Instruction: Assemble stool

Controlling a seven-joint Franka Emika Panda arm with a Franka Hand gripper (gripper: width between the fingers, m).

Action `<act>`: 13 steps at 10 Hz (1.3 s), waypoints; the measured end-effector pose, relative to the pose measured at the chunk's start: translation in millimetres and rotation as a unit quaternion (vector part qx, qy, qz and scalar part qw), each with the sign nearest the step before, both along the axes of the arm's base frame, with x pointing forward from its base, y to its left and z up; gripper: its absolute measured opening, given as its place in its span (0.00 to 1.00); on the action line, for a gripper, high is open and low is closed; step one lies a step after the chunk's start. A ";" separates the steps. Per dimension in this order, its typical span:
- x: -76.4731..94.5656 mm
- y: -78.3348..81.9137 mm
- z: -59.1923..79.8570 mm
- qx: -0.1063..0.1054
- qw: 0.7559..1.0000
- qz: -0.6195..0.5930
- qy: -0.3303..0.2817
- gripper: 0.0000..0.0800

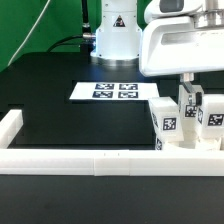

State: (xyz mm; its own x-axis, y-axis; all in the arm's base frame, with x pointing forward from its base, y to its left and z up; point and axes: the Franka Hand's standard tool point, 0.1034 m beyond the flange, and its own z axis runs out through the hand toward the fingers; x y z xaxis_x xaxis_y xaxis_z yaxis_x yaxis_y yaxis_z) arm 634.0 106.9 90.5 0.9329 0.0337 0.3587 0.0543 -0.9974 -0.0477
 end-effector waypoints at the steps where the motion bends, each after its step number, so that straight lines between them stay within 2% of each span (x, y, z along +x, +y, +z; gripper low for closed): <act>1: 0.1 0.0 0.1 0.000 1.000 0.000 0.000 0.44; 2: 0.1 -0.1 0.0 0.000 1.000 0.000 0.000 0.44; 3: 0.3 -0.3 0.4 0.000 1.000 0.000 0.001 0.66; 4: 1.5 -1.2 3.4 0.000 1.000 0.000 0.002 0.66; 5: 2.1 -1.7 5.1 0.000 1.000 0.000 0.001 0.79; 8: 2.1 -2.3 9.5 0.000 1.000 0.001 0.005 0.81; 11: 4.4 -3.3 33.1 0.003 1.000 0.003 0.019 0.81; 13: 4.3 -3.4 31.0 0.003 1.000 0.003 0.019 0.81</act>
Offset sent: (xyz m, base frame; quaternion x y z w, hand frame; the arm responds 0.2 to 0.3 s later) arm 0.0032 -0.0041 0.0135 0.0003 -0.0232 -0.0105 0.9997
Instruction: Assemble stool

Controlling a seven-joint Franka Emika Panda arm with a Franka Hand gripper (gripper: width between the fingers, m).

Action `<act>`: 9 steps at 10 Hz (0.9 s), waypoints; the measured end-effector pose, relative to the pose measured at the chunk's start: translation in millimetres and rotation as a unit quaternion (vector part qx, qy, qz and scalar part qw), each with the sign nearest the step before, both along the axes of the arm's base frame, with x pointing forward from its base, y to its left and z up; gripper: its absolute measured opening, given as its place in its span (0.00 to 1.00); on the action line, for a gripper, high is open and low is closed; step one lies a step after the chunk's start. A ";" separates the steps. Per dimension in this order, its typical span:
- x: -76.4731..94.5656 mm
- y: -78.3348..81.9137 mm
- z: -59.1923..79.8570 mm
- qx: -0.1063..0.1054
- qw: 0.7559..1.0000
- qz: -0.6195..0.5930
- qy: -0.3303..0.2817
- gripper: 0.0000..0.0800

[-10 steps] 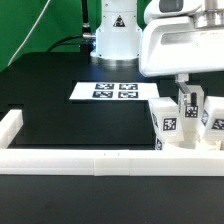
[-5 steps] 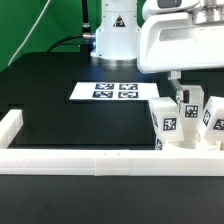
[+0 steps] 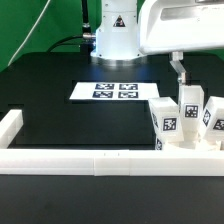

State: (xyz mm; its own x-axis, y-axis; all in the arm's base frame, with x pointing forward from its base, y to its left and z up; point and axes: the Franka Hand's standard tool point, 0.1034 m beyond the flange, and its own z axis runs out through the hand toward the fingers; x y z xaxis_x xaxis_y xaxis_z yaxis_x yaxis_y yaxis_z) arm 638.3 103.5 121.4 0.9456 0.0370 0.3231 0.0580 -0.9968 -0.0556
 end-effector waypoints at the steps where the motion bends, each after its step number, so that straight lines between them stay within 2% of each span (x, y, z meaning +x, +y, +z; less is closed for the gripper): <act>1: -0.6 0.0 -0.5 0.000 1.000 0.000 0.003 0.81; 3: -3.8 -0.4 -4.4 -0.002 1.000 0.003 0.028 0.81; 6: -4.4 -4.1 -7.6 -0.002 0.993 0.005 0.122 0.81; 7: -11.0 -3.0 -8.3 -0.002 0.986 0.008 0.166 0.81; 9: -6.7 -1.7 -9.0 -0.003 0.983 0.011 0.185 0.81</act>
Offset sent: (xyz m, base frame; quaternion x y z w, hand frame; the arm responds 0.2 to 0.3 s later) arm 0.0086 -0.0039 -0.0043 -0.0122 -0.1297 -0.0417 0.9906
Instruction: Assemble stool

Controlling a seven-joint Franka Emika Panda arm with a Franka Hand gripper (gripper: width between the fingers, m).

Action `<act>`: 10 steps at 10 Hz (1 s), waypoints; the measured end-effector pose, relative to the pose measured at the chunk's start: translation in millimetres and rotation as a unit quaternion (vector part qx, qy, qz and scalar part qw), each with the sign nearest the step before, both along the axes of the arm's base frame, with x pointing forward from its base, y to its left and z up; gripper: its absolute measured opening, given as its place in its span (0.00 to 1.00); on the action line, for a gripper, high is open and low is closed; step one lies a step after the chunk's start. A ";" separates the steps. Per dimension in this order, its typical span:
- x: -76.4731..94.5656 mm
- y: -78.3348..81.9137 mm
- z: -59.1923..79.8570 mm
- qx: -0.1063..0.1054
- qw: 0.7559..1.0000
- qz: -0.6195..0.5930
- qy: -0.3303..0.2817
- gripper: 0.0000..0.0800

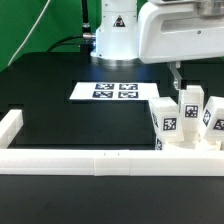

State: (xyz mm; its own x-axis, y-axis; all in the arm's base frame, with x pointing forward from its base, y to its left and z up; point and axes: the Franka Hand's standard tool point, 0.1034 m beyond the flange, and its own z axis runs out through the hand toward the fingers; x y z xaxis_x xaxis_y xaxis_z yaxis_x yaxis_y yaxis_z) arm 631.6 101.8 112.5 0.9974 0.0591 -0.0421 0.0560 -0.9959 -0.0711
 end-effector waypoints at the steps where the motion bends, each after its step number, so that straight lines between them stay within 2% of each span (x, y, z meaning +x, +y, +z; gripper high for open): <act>1: 0.0 2.0 -3.6 -0.001 1.000 0.003 0.000 0.81; 3: 5.1 5.9 -14.2 -0.002 1.000 0.005 -0.001 0.81; 6: 3.9 11.8 -21.7 -0.003 1.000 0.009 -0.001 0.81; 10: 4.9 11.9 -24.9 -0.003 1.000 0.012 0.001 0.81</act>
Offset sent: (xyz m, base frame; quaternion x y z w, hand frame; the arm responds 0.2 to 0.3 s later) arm 0.0123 0.0088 -0.0086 -0.0188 0.0123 -0.0113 0.9997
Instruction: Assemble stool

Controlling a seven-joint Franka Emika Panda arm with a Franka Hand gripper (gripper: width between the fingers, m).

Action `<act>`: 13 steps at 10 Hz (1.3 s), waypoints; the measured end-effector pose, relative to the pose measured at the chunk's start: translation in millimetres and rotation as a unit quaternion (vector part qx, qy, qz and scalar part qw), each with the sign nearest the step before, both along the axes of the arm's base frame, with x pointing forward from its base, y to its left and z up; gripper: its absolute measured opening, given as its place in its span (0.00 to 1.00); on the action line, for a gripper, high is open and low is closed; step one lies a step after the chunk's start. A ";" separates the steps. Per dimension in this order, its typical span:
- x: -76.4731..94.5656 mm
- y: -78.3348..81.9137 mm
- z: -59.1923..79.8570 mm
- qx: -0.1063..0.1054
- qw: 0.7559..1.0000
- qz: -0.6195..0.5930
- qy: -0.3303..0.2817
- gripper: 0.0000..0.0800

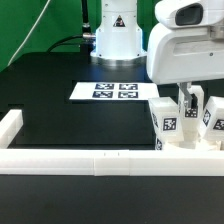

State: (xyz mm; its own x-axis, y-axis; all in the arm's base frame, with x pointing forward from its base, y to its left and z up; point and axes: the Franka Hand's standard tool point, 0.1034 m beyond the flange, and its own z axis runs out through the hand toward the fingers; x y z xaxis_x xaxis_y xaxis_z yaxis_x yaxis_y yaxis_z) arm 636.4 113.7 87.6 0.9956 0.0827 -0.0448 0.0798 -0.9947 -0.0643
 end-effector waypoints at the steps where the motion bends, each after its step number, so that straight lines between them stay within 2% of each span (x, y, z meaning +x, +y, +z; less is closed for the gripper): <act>1: 0.2 -1.2 -0.1 0.000 1.000 0.001 0.000 0.65; 2: 0.0 -1.2 -0.3 0.000 1.000 0.001 0.000 0.65; 4: -0.4 -1.8 -0.7 0.000 1.000 0.000 0.001 0.31; 5: -0.4 -2.3 -0.8 -0.001 1.000 0.000 0.001 0.09; 6: -0.3 -2.7 -0.7 -0.001 1.000 0.000 0.001 0.09; 7: -0.3 -2.9 -0.8 -0.001 1.000 -0.005 0.001 0.03; 9: -3.1 -7.9 -1.5 0.002 0.999 -0.042 -0.002 0.01; 12: -6.3 -8.8 -3.3 0.000 0.995 -0.100 0.001 0.00; 13: -6.3 -8.8 -3.4 0.000 0.995 -0.100 0.001 0.04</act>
Offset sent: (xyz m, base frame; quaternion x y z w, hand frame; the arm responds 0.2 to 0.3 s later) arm 0.0000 0.0000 0.0000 0.0000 0.0000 0.0000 1.0000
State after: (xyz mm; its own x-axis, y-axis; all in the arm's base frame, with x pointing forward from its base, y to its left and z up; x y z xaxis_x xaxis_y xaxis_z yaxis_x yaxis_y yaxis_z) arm 630.1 104.9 84.2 0.9920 -0.1168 -0.0469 -0.1197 -0.9907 -0.0650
